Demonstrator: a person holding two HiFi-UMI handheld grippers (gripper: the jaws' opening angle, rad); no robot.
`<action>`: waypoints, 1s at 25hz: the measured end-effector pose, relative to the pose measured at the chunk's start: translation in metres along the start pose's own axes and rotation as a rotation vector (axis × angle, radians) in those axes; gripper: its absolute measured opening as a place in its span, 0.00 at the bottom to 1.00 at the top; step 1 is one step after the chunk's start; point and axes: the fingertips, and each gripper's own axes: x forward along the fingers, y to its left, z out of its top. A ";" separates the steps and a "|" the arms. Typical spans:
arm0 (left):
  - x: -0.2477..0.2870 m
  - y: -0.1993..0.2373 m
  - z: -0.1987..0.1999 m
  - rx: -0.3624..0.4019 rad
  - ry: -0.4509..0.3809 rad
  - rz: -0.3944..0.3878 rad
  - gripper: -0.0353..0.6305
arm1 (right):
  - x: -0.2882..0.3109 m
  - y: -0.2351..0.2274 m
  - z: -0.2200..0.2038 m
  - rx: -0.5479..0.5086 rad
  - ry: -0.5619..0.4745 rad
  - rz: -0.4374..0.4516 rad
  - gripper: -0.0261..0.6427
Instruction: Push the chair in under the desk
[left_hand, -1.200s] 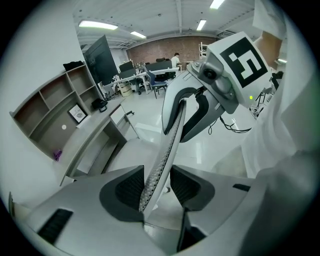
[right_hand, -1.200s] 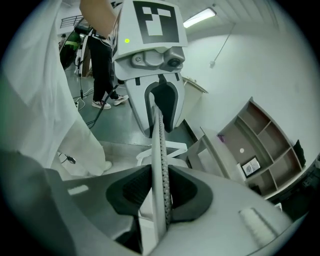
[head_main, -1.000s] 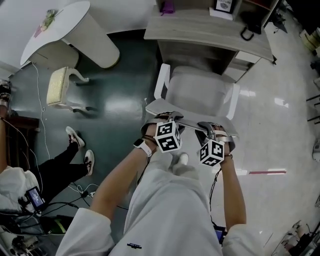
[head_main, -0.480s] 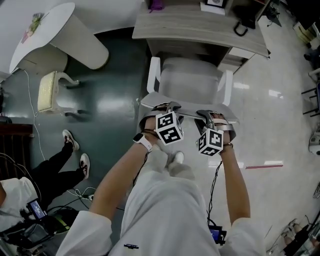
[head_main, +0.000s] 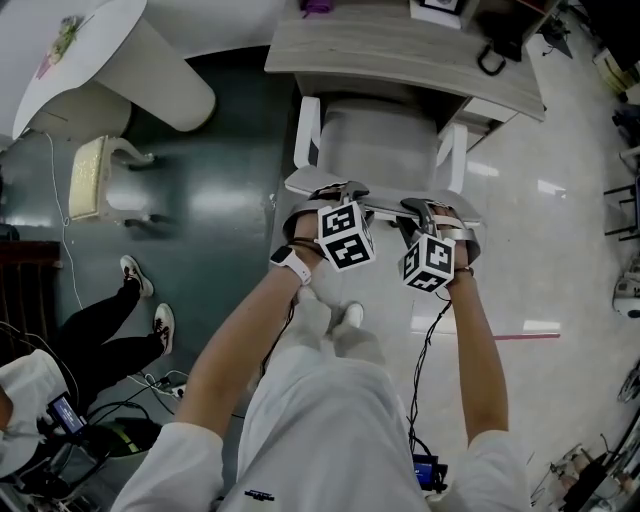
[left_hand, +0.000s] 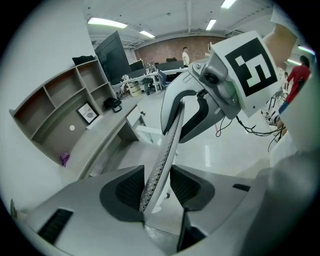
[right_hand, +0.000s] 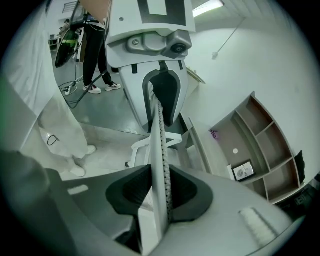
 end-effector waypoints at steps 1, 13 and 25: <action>0.002 0.006 0.000 0.001 0.002 0.003 0.30 | 0.004 -0.005 0.000 0.000 0.001 -0.005 0.20; 0.022 0.067 0.007 -0.014 0.008 0.003 0.31 | 0.044 -0.058 0.002 -0.020 0.001 -0.036 0.21; 0.023 0.088 -0.014 0.012 0.015 -0.005 0.32 | 0.060 -0.062 0.021 -0.003 -0.012 -0.063 0.21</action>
